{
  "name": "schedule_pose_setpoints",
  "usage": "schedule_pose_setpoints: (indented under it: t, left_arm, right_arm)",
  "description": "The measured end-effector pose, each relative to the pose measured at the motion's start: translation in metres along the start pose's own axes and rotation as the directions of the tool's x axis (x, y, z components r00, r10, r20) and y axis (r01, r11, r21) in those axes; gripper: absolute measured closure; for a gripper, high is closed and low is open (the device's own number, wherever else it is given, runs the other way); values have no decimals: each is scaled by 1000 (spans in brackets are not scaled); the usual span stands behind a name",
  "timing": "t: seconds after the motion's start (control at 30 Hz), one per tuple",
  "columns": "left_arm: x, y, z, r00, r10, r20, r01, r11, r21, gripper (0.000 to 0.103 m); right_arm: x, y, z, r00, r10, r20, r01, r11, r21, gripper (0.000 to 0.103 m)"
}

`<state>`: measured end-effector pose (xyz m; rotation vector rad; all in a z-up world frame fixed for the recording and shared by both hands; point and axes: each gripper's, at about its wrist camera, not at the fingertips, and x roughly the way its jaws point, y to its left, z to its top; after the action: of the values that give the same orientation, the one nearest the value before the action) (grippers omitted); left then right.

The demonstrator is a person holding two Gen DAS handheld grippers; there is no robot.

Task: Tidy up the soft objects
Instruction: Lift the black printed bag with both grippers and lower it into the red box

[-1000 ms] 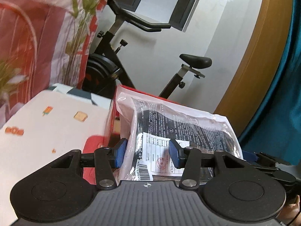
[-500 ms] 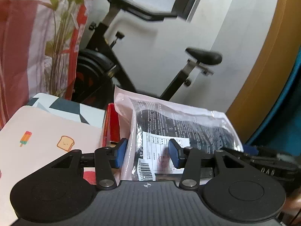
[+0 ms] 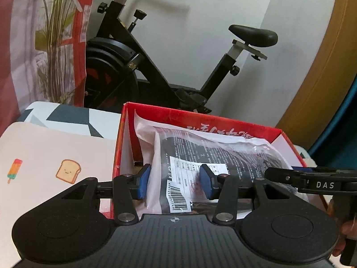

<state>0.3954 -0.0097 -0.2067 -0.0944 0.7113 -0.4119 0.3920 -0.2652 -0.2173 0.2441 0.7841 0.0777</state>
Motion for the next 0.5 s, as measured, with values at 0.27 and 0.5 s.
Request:
schedule_pose_setpoints:
  t: [0.27,0.5]
  left_arm:
    - [-14,-4,3,1000,-5,30,4,999,50,48]
    - [-47,-25,0,995,0,103,-13,993,120,48]
  right_arm:
    - [-9,4,3,998,-30,56,34,998,-57,35]
    - [-45,20,0,991,-22,128,40,989,-140,35]
